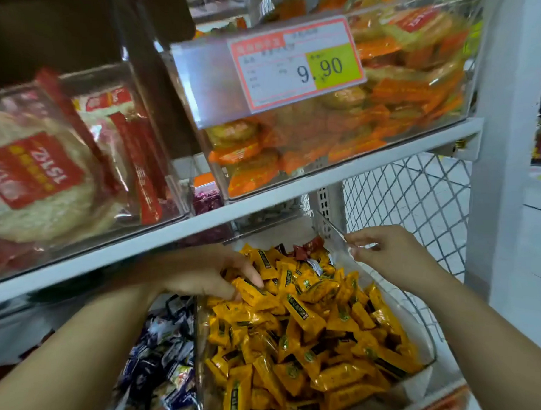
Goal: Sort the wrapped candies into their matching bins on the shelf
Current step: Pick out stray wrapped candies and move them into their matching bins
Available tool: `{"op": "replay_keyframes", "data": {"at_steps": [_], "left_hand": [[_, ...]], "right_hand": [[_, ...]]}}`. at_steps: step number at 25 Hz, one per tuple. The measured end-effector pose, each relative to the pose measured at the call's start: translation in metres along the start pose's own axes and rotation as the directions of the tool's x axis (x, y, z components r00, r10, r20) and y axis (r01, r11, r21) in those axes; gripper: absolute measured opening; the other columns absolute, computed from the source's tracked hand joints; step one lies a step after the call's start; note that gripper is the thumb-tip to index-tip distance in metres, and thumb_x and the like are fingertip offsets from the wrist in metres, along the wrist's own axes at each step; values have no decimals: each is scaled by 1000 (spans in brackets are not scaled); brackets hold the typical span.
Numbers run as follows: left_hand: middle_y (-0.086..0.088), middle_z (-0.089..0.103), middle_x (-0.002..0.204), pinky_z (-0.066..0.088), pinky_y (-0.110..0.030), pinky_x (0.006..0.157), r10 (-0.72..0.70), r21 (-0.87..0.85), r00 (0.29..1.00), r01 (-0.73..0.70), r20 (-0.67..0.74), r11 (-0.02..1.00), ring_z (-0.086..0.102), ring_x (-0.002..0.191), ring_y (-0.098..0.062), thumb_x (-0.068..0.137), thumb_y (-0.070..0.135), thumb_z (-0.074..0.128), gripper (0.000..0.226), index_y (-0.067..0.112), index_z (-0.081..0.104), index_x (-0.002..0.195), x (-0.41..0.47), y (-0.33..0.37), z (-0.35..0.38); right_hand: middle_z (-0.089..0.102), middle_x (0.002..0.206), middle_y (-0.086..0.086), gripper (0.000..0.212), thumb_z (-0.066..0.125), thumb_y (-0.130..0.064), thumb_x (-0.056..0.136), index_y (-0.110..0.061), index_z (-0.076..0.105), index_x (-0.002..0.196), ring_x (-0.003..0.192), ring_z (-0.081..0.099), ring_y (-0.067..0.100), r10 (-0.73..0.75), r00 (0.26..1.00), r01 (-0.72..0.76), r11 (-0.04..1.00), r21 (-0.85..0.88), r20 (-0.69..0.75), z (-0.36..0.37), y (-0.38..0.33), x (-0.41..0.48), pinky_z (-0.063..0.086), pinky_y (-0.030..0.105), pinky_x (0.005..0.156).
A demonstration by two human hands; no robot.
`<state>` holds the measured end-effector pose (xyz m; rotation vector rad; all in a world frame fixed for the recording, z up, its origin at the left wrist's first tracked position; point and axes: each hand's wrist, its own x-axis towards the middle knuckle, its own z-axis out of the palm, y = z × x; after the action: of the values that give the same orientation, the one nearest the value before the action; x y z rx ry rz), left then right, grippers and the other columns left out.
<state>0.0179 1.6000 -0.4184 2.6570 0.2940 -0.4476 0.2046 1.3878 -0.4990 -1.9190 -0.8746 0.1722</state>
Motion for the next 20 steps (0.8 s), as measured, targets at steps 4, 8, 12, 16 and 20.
{"op": "replay_keyframes", "data": {"at_steps": [4,8,12,16,20], "left_hand": [[12,66,107,53,-21,72,31,-218,991,-60,-134,974,66,90,-7,86,6,59,33,37,66,95,15,9,-2],[12,63,109,41,-1,70,23,-126,944,-69,-329,990,57,92,6,92,12,56,23,23,61,111,70,25,3],[-4,59,124,47,-19,83,-55,27,959,65,-278,998,57,108,-14,90,9,54,38,13,54,128,130,26,11],[-1,57,128,39,-18,79,-96,147,982,120,-162,982,56,109,-14,84,15,65,57,17,45,137,156,19,10],[-1,59,127,39,-15,73,-59,257,989,93,-138,962,59,98,-11,83,9,66,59,15,44,138,161,16,9]], "right_hand": [[63,99,-5,26,62,-9,86,-18,68,110,79,50,-10,14,1000,-13,997,72,-10,0,1,0,36,-5,62],[63,102,-6,28,62,-10,85,-20,67,112,86,54,-4,13,1000,-15,997,79,21,-2,5,4,38,1,63],[63,102,-11,27,64,-15,85,-22,67,111,85,53,-11,-24,999,20,997,79,49,-6,11,8,39,0,64],[63,99,-10,27,66,-16,84,-20,67,110,83,53,-12,-36,997,30,995,93,67,-7,12,12,39,-2,65],[63,96,-8,27,67,-16,83,-18,68,110,83,56,-6,-31,998,25,995,100,57,-5,11,13,39,-1,62]]}}
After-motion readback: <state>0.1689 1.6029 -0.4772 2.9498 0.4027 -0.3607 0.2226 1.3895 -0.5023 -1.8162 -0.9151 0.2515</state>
